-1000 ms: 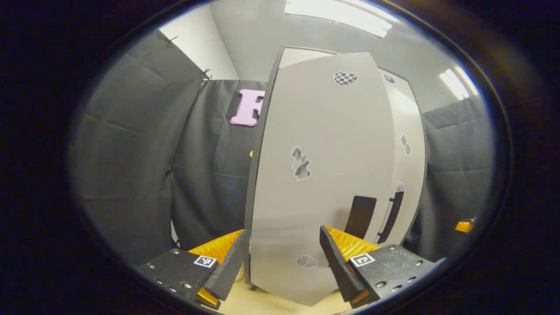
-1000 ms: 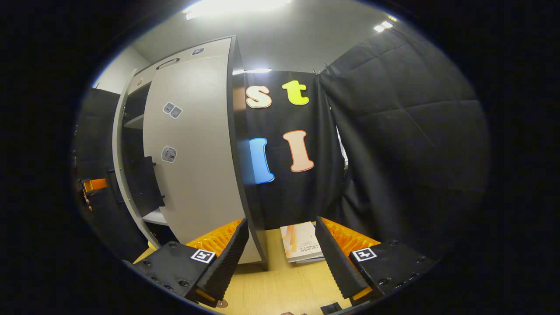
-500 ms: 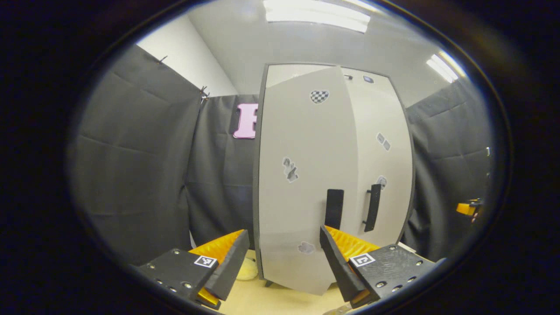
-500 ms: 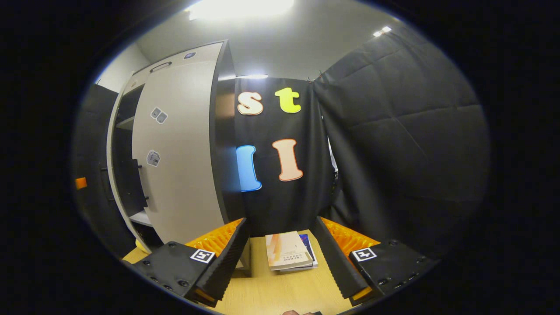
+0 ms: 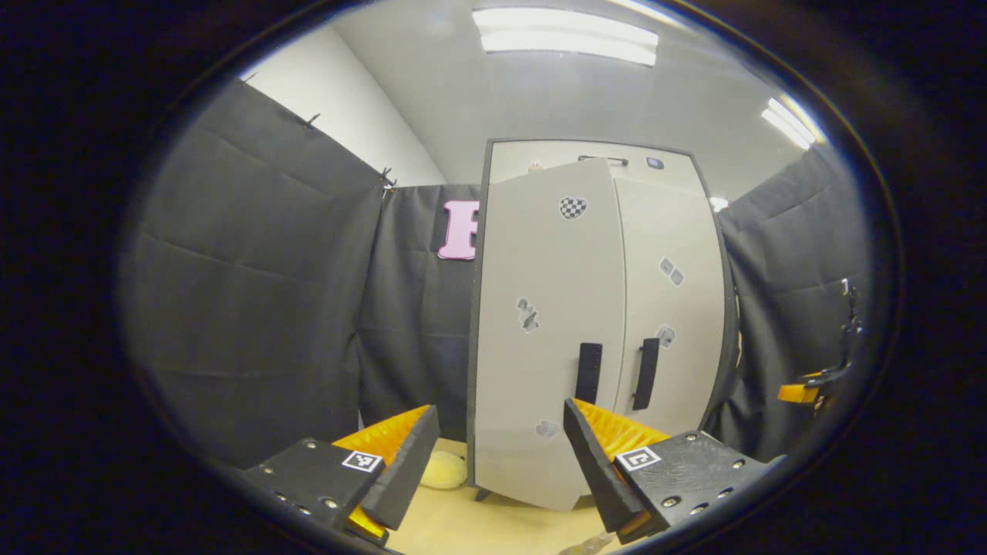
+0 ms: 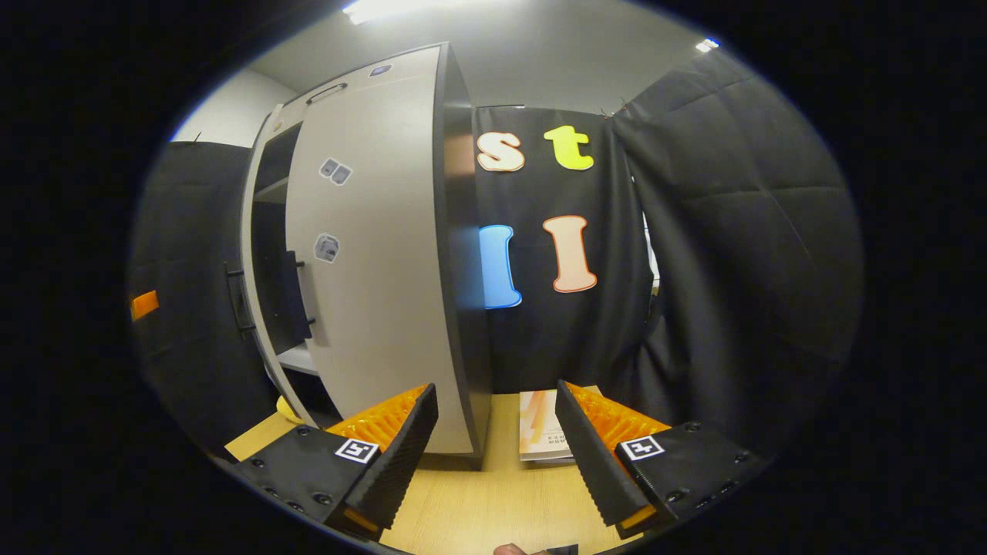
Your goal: Grasp the bottle in the cabinet with the left hand and place it on the coaster, then close the right door with the right hand and the left door with the left hand.
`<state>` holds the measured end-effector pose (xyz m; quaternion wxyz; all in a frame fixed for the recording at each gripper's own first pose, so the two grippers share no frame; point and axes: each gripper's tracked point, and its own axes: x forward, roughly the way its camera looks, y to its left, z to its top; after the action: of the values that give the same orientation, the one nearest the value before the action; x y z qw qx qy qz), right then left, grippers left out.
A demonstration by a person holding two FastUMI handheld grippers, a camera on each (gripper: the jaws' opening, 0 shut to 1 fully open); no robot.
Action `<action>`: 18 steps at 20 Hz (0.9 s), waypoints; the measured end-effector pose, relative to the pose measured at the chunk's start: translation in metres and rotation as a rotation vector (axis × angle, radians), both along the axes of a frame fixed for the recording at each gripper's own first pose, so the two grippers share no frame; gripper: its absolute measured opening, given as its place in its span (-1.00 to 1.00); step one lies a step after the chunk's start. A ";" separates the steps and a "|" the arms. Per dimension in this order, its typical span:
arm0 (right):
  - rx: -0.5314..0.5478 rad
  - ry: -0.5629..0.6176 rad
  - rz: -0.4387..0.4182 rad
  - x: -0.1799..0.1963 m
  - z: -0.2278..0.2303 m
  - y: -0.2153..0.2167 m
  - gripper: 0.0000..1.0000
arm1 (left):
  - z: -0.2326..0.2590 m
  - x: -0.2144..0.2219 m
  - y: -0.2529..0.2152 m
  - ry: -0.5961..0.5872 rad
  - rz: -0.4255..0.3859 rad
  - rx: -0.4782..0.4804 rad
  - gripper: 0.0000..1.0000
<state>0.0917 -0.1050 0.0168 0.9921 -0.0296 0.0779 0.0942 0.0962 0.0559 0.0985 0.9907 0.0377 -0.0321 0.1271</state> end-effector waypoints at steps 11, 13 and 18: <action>-0.135 -0.103 -0.026 -0.025 0.013 0.080 0.99 | -0.006 -0.001 -0.002 -0.007 -0.139 -0.030 0.99; -0.139 -0.091 -0.053 -0.028 0.009 0.088 1.00 | -0.015 0.002 0.004 0.030 -0.127 -0.002 0.87; -0.104 -0.090 -0.132 -0.031 -0.004 0.096 0.99 | -0.031 0.008 0.001 0.043 -0.161 -0.060 0.88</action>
<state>0.0605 -0.0086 0.0129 0.9957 -0.0800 0.0399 0.0232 0.1038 0.0569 0.0674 0.9988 0.0079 -0.0100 0.0472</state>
